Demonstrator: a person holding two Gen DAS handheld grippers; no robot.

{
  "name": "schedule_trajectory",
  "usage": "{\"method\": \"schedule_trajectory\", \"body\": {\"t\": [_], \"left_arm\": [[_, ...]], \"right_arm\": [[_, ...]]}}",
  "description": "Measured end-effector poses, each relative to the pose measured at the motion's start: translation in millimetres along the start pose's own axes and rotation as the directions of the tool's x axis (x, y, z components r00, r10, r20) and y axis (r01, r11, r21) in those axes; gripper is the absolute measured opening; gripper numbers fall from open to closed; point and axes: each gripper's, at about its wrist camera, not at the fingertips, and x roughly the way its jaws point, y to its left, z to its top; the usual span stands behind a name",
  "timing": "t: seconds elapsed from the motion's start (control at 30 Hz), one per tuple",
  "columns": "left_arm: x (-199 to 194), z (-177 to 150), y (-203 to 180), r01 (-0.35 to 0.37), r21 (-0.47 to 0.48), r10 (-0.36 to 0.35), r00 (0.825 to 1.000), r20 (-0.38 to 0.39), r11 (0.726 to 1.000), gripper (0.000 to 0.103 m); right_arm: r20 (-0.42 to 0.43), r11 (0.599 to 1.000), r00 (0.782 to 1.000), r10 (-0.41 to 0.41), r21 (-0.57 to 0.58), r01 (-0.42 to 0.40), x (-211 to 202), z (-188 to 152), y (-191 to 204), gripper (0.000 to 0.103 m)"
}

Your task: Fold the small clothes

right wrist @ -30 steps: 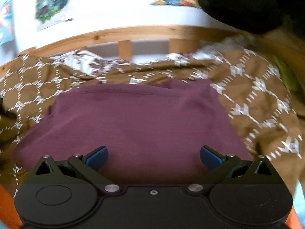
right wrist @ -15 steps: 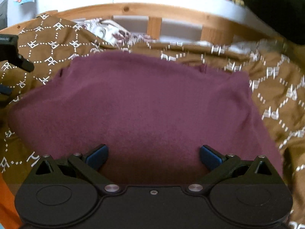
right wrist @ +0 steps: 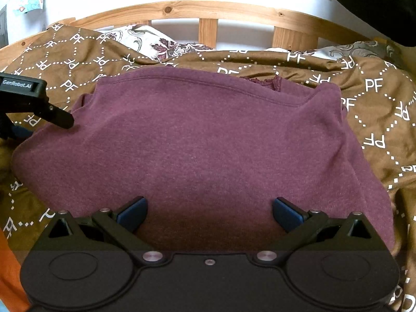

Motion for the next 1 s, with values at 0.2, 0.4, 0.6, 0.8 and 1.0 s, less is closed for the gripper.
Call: {"method": "schedule_trajectory", "body": {"t": [0.2, 0.4, 0.6, 0.8, 1.0], "left_arm": [[0, 4, 10, 0.04, -0.042, -0.041, 0.999, -0.023, 0.998, 0.102], [3, 4, 18, 0.059, -0.082, -0.065, 0.995, -0.071, 0.995, 0.102], [4, 0, 12, 0.016, -0.037, -0.02, 0.996, -0.087, 0.999, 0.102], [4, 0, 7, 0.002, -0.008, -0.003, 0.996, -0.089, 1.0, 0.102], [5, 0, 6, -0.01, -0.002, 0.01, 0.996, -0.09, 1.0, 0.102]], "right_arm": [[-0.001, 1.0, 1.0, 0.003, 0.002, -0.003, 1, 0, -1, 0.102], [-0.001, 1.0, 1.0, 0.003, 0.003, -0.003, 1, 0, -1, 0.102], [0.0, 1.0, 1.0, 0.003, 0.003, -0.003, 1, 0, -1, 0.102], [-0.001, 1.0, 1.0, 0.004, 0.003, -0.003, 1, 0, -1, 0.103], [-0.001, 1.0, 1.0, 0.004, 0.003, -0.004, 1, 0, -2, 0.102]]}}
